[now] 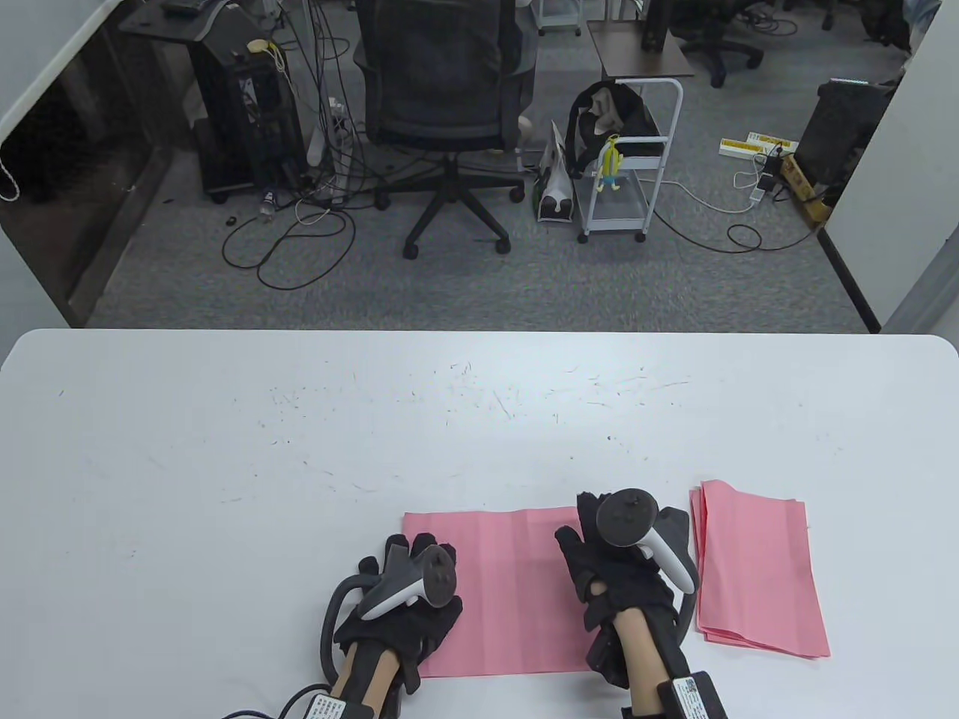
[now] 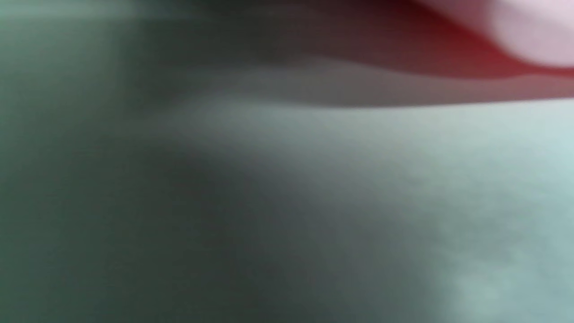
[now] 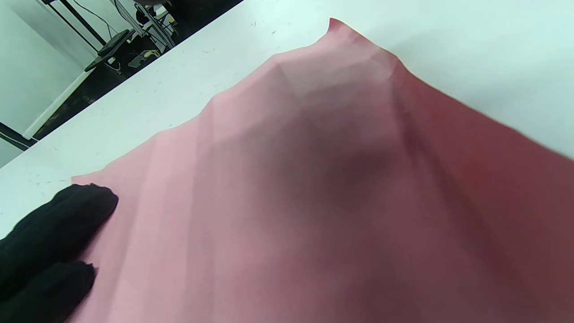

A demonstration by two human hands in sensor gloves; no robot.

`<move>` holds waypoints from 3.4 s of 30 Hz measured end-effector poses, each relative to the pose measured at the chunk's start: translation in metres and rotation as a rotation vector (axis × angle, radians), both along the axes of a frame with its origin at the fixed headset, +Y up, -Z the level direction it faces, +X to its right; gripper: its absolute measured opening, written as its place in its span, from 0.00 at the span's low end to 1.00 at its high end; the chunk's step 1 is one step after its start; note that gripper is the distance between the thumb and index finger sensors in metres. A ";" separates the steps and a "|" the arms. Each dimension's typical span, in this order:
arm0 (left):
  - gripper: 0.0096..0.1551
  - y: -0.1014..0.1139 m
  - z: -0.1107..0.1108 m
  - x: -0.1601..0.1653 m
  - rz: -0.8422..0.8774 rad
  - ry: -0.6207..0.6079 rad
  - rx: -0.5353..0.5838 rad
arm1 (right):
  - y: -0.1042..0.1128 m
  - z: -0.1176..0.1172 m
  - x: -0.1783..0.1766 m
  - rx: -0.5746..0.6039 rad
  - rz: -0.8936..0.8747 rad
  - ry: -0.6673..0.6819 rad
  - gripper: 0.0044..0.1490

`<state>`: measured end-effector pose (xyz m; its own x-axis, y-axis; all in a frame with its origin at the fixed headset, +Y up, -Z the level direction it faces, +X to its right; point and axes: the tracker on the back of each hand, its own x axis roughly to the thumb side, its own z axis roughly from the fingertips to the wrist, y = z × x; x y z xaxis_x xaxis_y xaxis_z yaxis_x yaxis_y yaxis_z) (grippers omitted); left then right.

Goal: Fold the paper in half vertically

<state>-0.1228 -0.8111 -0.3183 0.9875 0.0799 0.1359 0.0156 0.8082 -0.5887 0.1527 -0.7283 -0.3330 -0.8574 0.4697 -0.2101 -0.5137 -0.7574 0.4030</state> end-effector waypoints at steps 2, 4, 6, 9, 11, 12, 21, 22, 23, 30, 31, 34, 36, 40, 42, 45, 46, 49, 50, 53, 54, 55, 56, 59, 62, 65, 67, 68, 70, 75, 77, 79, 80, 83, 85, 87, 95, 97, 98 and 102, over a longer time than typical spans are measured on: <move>0.46 0.000 0.000 0.000 -0.027 -0.023 -0.001 | -0.001 -0.001 0.000 0.000 0.011 -0.005 0.45; 0.46 0.000 0.000 0.000 -0.010 -0.014 -0.006 | -0.003 -0.001 0.002 0.000 0.014 -0.016 0.45; 0.46 -0.001 0.000 -0.001 -0.008 -0.019 -0.005 | -0.005 -0.003 0.007 -0.001 0.000 -0.032 0.46; 0.46 -0.001 0.001 -0.001 0.001 -0.020 -0.013 | -0.008 -0.008 0.017 -0.005 -0.021 -0.093 0.47; 0.46 -0.001 0.001 -0.001 0.007 -0.023 -0.017 | -0.013 -0.014 0.023 -0.022 -0.006 -0.152 0.48; 0.46 -0.001 0.001 -0.002 0.011 -0.024 -0.019 | -0.017 -0.018 0.025 -0.038 0.012 -0.178 0.49; 0.46 -0.001 0.000 -0.002 0.021 -0.032 -0.036 | -0.055 -0.044 0.026 -0.201 0.158 -0.220 0.52; 0.46 -0.001 0.000 -0.002 0.021 -0.032 -0.036 | -0.056 -0.045 0.025 -0.201 0.177 -0.218 0.52; 0.46 0.000 0.000 -0.002 0.020 -0.033 -0.036 | -0.057 -0.045 0.024 -0.197 0.204 -0.218 0.52; 0.46 0.000 0.000 -0.002 0.020 -0.035 -0.037 | -0.063 -0.044 0.021 -0.185 0.255 -0.211 0.51; 0.46 0.000 0.000 -0.002 0.020 -0.035 -0.036 | -0.062 -0.044 0.021 -0.181 0.263 -0.210 0.52; 0.46 0.000 0.000 -0.002 0.021 -0.035 -0.035 | -0.062 -0.044 0.022 -0.163 0.274 -0.219 0.52; 0.46 0.000 0.000 -0.002 0.020 -0.035 -0.035 | -0.062 -0.044 0.022 -0.147 0.292 -0.227 0.50; 0.46 0.000 0.000 -0.002 0.020 -0.036 -0.034 | -0.064 -0.045 0.026 -0.130 0.261 -0.246 0.39; 0.46 0.000 0.000 -0.002 0.021 -0.035 -0.033 | -0.064 -0.045 0.030 -0.132 0.209 -0.258 0.35; 0.46 0.000 0.000 -0.002 0.021 -0.035 -0.034 | -0.064 -0.046 0.039 -0.160 0.073 -0.254 0.32; 0.46 0.000 0.000 -0.002 0.021 -0.035 -0.034 | -0.064 -0.046 0.044 -0.183 -0.026 -0.245 0.32; 0.46 0.000 0.000 -0.002 0.021 -0.035 -0.033 | -0.060 -0.044 0.056 -0.197 -0.230 -0.241 0.33; 0.46 0.000 0.000 -0.002 0.022 -0.035 -0.033 | -0.058 -0.042 0.059 -0.193 -0.275 -0.236 0.34; 0.46 0.000 0.000 -0.002 0.023 -0.035 -0.033 | -0.050 -0.037 0.066 -0.187 -0.354 -0.215 0.34; 0.46 0.000 0.000 -0.002 0.023 -0.035 -0.034 | -0.048 -0.035 0.066 -0.187 -0.384 -0.201 0.34; 0.46 0.000 0.000 -0.002 0.023 -0.035 -0.034 | -0.046 -0.033 0.067 -0.187 -0.413 -0.191 0.36; 0.46 0.000 0.000 -0.002 0.023 -0.035 -0.033 | -0.043 -0.031 0.067 -0.187 -0.457 -0.182 0.39; 0.46 0.000 0.000 -0.002 0.024 -0.035 -0.033 | -0.037 -0.027 0.064 -0.190 -0.600 -0.156 0.40; 0.46 0.000 0.000 -0.002 0.025 -0.035 -0.033 | -0.032 -0.022 0.056 -0.194 -0.715 -0.102 0.42; 0.46 0.000 0.000 -0.002 0.026 -0.035 -0.033 | -0.025 -0.017 0.042 -0.169 -0.768 -0.023 0.43; 0.46 0.000 0.000 -0.002 0.026 -0.036 -0.033 | -0.019 -0.013 0.029 -0.151 -0.792 0.027 0.43; 0.46 0.000 0.000 -0.002 0.026 -0.036 -0.033 | -0.016 -0.011 0.020 -0.139 -0.792 0.057 0.44; 0.46 0.000 0.000 -0.002 0.026 -0.036 -0.032 | -0.013 -0.008 0.006 -0.131 -0.772 0.105 0.44; 0.46 0.000 0.000 -0.002 0.025 -0.037 -0.031 | -0.017 -0.003 -0.029 -0.126 -0.660 0.198 0.43; 0.46 0.000 0.000 -0.002 0.024 -0.037 -0.030 | -0.025 -0.002 -0.041 -0.122 -0.589 0.235 0.41; 0.46 0.001 0.000 -0.002 0.023 -0.037 -0.031 | -0.034 -0.002 -0.051 -0.125 -0.496 0.262 0.40; 0.46 0.001 0.000 -0.002 0.022 -0.037 -0.030 | -0.039 -0.001 -0.057 -0.117 -0.438 0.278 0.40; 0.46 0.001 0.000 -0.002 0.022 -0.038 -0.031 | -0.052 0.001 -0.073 -0.080 -0.195 0.309 0.40; 0.46 0.001 0.000 -0.002 0.022 -0.037 -0.030 | -0.061 0.003 -0.082 -0.074 0.007 0.332 0.42; 0.46 0.001 0.000 -0.002 0.023 -0.037 -0.031 | -0.069 0.006 -0.090 -0.079 0.143 0.353 0.43; 0.46 0.001 0.000 -0.002 0.016 -0.037 -0.027 | -0.081 0.011 -0.101 -0.110 0.266 0.386 0.44; 0.46 0.001 0.000 -0.001 0.009 -0.039 -0.023 | -0.081 0.011 -0.100 -0.114 0.263 0.387 0.44; 0.46 0.001 0.000 -0.002 0.007 -0.039 -0.020 | -0.081 0.011 -0.100 -0.113 0.264 0.387 0.44; 0.46 0.005 0.000 -0.003 -0.012 -0.045 0.034 | -0.080 0.011 -0.100 -0.114 0.268 0.388 0.44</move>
